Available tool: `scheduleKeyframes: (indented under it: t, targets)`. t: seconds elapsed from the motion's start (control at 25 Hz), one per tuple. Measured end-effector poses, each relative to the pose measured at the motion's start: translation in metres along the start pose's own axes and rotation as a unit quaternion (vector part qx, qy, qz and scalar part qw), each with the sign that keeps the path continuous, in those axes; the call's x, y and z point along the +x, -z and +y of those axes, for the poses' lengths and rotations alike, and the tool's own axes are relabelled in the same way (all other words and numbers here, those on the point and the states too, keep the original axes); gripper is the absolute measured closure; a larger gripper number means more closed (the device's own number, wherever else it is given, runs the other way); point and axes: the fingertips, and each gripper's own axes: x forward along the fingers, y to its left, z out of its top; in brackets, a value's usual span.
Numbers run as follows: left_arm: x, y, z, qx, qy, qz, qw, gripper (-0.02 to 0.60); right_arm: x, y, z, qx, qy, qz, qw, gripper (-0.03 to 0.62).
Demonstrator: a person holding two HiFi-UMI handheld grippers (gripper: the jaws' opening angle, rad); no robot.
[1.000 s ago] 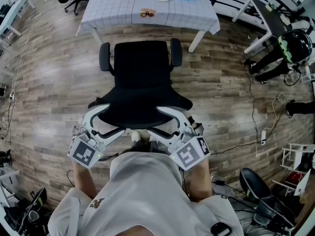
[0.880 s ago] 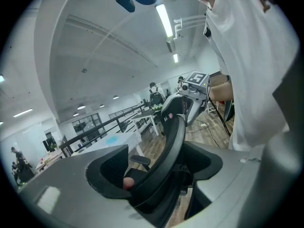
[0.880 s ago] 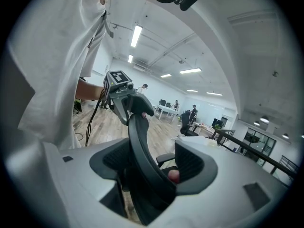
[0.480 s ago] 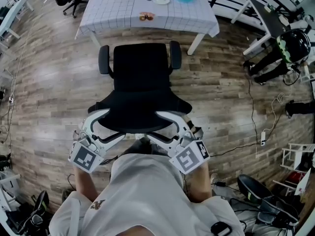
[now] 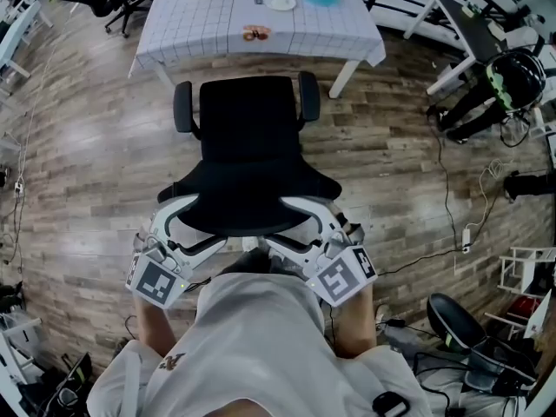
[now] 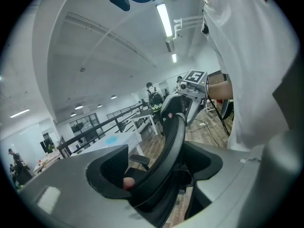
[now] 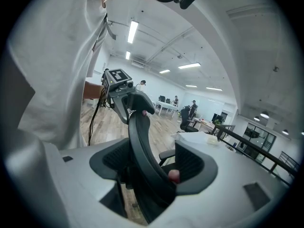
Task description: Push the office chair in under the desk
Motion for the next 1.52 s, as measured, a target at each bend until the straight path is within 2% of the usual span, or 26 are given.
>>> scheduleKeyframes:
  t: [0.4, 1.52]
  targets:
    - [0.007, 0.008, 0.026, 0.006, 0.004, -0.001, 1.0000, 0.218, 0.019, 0.001, -0.020, 0.005, 0.006, 0.006, 1.000, 0.287]
    - [0.041, 0.010, 0.085, -0.015, -0.004, 0.005, 0.9999, 0.201, 0.039, 0.009, -0.082, 0.004, -0.016, -0.006, 1.000, 0.295]
